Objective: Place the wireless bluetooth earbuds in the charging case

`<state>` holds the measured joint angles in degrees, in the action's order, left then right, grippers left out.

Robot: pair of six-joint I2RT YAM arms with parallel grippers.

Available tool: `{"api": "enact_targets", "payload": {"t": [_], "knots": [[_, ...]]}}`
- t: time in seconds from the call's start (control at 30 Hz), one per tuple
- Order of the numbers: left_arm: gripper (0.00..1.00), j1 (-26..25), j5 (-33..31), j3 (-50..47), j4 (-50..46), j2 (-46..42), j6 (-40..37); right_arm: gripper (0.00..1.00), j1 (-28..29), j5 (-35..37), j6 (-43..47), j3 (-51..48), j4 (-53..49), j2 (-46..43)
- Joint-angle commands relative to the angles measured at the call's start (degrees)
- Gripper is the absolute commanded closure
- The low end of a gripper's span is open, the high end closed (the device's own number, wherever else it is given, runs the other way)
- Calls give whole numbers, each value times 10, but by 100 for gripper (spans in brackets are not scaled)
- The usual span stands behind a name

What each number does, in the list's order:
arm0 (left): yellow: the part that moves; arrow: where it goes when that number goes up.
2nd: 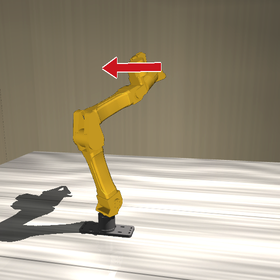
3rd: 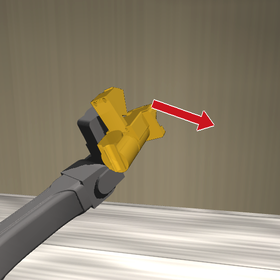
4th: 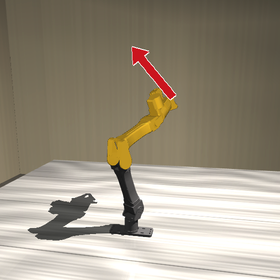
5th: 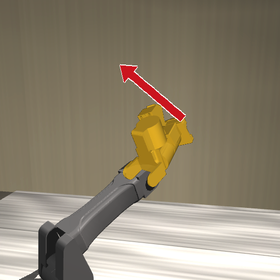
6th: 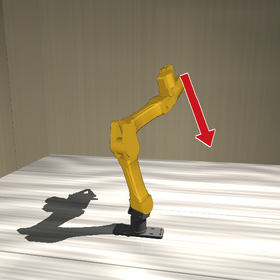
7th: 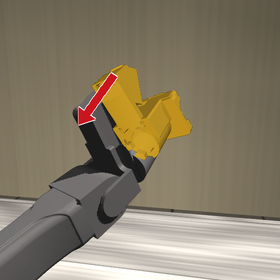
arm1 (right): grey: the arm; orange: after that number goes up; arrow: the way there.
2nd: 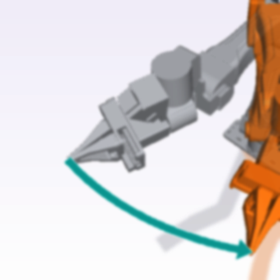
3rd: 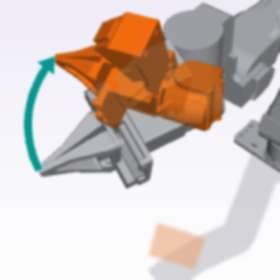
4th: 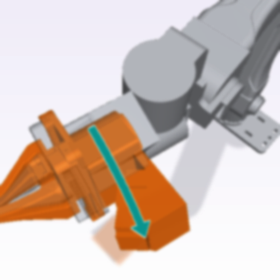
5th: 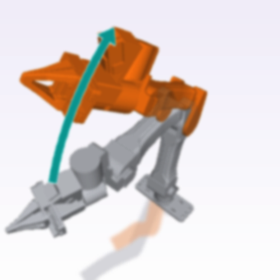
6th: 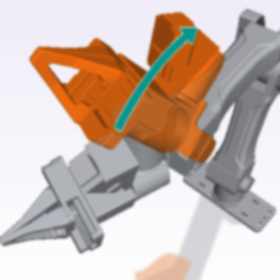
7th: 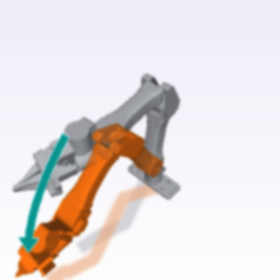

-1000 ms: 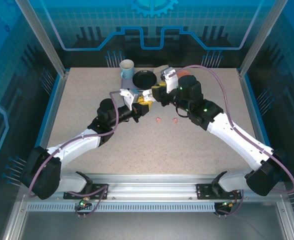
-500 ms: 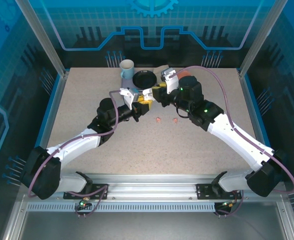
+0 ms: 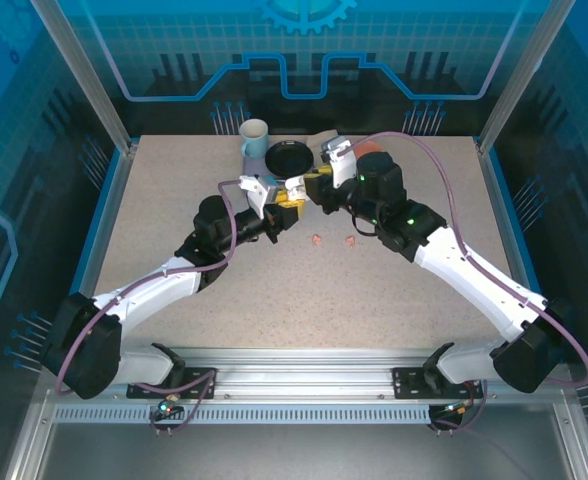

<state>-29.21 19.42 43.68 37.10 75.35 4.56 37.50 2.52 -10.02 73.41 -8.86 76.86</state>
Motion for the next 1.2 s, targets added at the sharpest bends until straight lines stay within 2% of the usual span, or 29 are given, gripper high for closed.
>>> {"api": "enact_targets", "payload": {"t": [0.0,0.4,0.73,1.17], "knots": [[100,-3,15,19,13,-18,3,76,-2,-1,0,-8,20,10],[100,-3,12,19,19,-20,7,79,-1,-5,12,-21,28,9],[100,-3,9,21,23,-18,7,80,24,28,69,-24,8,2],[100,-3,3,25,25,-14,5,78,42,19,70,-29,3,-2]]}}
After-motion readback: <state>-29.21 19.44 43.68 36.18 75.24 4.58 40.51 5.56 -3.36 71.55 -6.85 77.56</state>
